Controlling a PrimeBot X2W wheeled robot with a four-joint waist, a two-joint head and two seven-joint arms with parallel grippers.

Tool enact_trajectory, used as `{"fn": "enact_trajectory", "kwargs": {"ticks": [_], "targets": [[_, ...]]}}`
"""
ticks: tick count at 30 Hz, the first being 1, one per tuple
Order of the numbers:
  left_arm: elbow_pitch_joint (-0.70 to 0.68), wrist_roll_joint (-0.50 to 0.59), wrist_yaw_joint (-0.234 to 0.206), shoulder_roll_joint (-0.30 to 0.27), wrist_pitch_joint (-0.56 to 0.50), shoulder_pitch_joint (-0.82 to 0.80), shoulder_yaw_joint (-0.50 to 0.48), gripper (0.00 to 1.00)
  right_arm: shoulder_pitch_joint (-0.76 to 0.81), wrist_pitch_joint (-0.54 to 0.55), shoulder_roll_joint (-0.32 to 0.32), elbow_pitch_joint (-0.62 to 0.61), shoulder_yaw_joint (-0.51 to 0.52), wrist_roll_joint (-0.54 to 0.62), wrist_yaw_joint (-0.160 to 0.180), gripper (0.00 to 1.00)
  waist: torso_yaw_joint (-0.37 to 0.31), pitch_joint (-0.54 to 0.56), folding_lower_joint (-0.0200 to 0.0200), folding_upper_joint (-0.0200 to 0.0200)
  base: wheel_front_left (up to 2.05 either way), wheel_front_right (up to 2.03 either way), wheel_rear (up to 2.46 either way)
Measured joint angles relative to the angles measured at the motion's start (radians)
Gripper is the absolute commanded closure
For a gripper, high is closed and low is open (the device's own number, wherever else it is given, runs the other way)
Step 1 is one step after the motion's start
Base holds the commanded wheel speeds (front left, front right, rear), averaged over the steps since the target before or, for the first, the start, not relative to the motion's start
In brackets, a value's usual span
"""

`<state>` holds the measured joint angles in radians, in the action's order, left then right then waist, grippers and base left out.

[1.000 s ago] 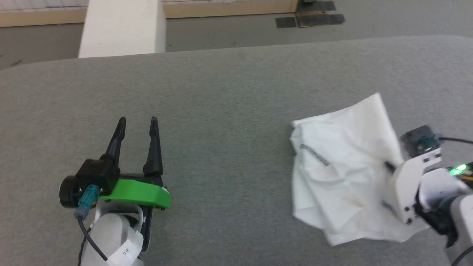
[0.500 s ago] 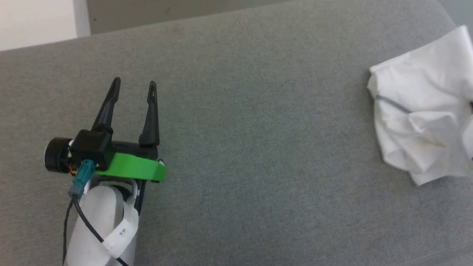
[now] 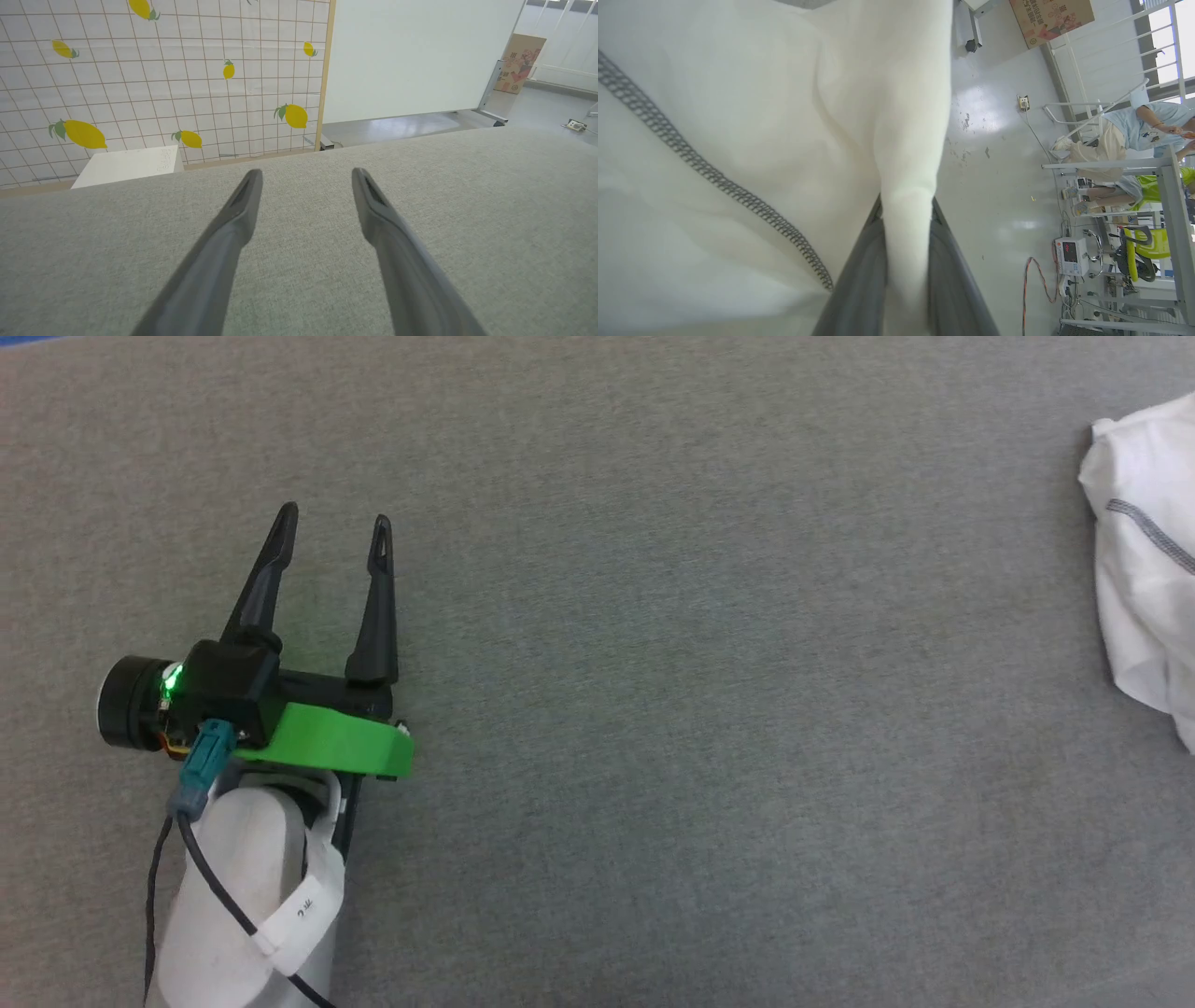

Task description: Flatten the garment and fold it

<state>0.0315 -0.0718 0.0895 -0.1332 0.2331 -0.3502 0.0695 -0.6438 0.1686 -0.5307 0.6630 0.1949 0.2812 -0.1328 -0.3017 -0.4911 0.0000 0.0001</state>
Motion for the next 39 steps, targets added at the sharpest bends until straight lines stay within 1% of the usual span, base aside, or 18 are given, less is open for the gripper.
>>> {"fn": "enact_trajectory", "kwargs": {"ticks": [1, 2, 7, 11, 14, 18, 20, 22, 26, 29, 30, 33, 39], "targets": [[0.002, 0.000, -0.002, 0.000, 0.000, 0.000, -0.001, 0.00, -0.003, -0.011, 0.002, 0.009, 0.012, 0.011, 0.000, 0.36, 0.006, 0.000, 0.0000, 0.0000, 0.00, 0.00, 0.00], [0.004, -0.001, -0.002, 0.001, 0.001, 0.000, -0.001, 0.00, -0.007, -0.025, 0.007, 0.017, 0.037, 0.019, 0.000, 0.00, 0.014, 0.000, 0.0000, 0.0000, 0.00, 0.00, 0.00], [0.030, -0.018, -0.009, 0.012, 0.012, 0.002, 0.002, 0.00, -0.014, -0.125, 0.017, 0.045, 0.138, 0.037, 0.000, 0.00, 0.042, 0.027, 0.0000, 0.0000, 0.00, 0.00, 0.00], [0.056, -0.036, -0.013, 0.027, 0.020, 0.020, -0.001, 0.00, -0.009, -0.212, 0.032, 0.042, 0.156, 0.018, 0.000, 0.00, 0.060, 0.077, 0.0000, 0.0000, 0.00, 0.00, 0.00], [0.074, -0.047, -0.017, 0.038, 0.021, 0.050, -0.007, 0.00, 0.014, -0.271, 0.074, 0.005, 0.148, -0.046, 0.000, 0.00, 0.072, 0.122, 0.0000, 0.0000, 0.00, 0.00, 0.00], [0.080, -0.080, -0.019, 0.047, 0.022, 0.088, -0.021, 0.00, 0.089, -0.338, 0.157, -0.101, 0.102, -0.172, 0.000, 0.00, 0.091, 0.187, 0.0000, 0.0000, 0.00, 0.00, 0.00], [0.082, -0.088, -0.019, 0.050, 0.024, 0.109, -0.024, 0.00, 0.149, -0.360, 0.197, -0.186, 0.065, -0.238, 0.000, 0.00, 0.101, 0.220, 0.0000, 0.0000, 0.00, 0.00, 0.00], [0.085, -0.094, -0.019, 0.059, 0.024, 0.125, -0.023, 0.00, 0.212, -0.370, 0.223, -0.273, 0.040, -0.282, 0.000, 0.00, 0.112, 0.248, 0.0000, 0.0000, 0.00, 0.00, 0.00], [0.091, -0.106, -0.019, 0.072, 0.024, 0.141, -0.020, 0.00, 0.346, -0.383, 0.281, -0.458, 0.020, -0.352, 0.000, 0.00, 0.143, 0.298, 0.0000, 0.0000, 0.00, 0.00, 0.00], [0.098, -0.107, -0.019, 0.074, 0.024, 0.162, -0.019, 0.00, 0.434, -0.384, 0.338, -0.567, -0.006, -0.376, 0.000, 0.00, 0.169, 0.330, 0.0000, 0.0000, 0.00, 0.00, 0.00], [0.100, -0.109, -0.019, 0.074, 0.024, 0.171, -0.019, 0.00, 0.458, -0.383, 0.353, -0.593, -0.017, -0.380, 0.000, 0.00, 0.177, 0.340, -0.0001, 0.0000, 0.00, 0.00, 0.00], [0.109, -0.114, -0.019, 0.076, 0.024, 0.187, -0.018, 0.00, 0.506, -0.383, 0.369, -0.629, -0.044, -0.391, 0.000, 0.00, 0.201, 0.364, -0.0001, 0.0000, 0.00, 0.00, 0.00], [0.123, -0.137, -0.020, 0.078, 0.024, 0.210, -0.014, 0.00, 0.578, -0.380, 0.418, -0.650, -0.067, -0.394, 0.000, 0.00, 0.239, 0.406, -0.0001, 0.0000, 0.00, 0.00, 0.00]]}}
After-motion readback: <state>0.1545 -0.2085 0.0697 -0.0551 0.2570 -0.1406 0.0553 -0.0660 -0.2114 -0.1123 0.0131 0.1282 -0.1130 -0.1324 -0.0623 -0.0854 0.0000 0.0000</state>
